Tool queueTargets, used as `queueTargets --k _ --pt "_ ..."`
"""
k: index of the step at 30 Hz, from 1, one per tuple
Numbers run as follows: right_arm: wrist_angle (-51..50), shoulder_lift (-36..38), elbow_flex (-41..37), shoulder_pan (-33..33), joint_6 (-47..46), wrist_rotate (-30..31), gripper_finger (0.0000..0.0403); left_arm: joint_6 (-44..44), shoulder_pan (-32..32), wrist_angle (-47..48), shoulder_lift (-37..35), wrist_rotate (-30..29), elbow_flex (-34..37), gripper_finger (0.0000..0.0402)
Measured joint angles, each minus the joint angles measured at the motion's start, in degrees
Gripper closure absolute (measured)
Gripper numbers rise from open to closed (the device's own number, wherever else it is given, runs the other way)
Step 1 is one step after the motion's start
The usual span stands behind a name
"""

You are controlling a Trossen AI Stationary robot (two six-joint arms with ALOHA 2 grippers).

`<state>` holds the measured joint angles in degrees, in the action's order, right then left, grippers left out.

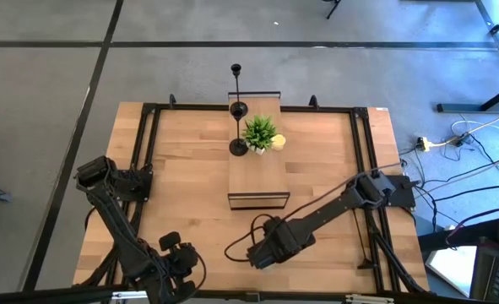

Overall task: Pick & Place candle stick holders
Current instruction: Put the top blue scented candle on the shelf

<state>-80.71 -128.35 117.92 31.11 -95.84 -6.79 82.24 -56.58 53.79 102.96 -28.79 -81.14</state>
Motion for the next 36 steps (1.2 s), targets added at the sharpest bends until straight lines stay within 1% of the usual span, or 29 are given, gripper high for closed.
queueTargets --k 5,9,12,15,19,22,30,36 --pt "0.87 0.02 -2.72 -0.77 -0.26 0.18 0.0073 0.12 -0.02 -0.04 0.0 -0.05 0.0 0.04" --pt "6.05 -0.02 -6.47 -0.69 -2.06 0.14 0.0073 0.12 -0.36 -0.01 0.0 0.13 0.0 0.04" --pt "7.76 0.02 -7.85 -0.45 -4.04 0.23 0.0073 0.15 -0.44 -0.03 0.0 1.36 0.0 0.04" --pt "7.24 0.0 -9.07 -0.42 -5.5 1.07 0.0073 0.15 -0.44 -0.03 0.0 1.79 0.0 0.04" --pt "8.76 0.02 -11.0 -0.39 -5.93 0.97 0.0072 0.1 -0.44 -0.03 0.02 2.38 0.0 0.04" --pt "12.32 0.02 -12.57 -0.37 -6.72 0.65 0.0072 0.1 -0.46 -0.03 0.02 2.86 0.0 0.04" --pt "13.63 0.02 -15.33 -0.37 -7.88 0.64 0.0072 0.04 -0.48 -0.04 0.02 3.45 0.0 0.04" --pt "18.51 0.02 -18.75 -0.37 -8.46 0.63 0.0072 -0.01 -0.48 -0.03 0.02 4.09 0.0 0.04"
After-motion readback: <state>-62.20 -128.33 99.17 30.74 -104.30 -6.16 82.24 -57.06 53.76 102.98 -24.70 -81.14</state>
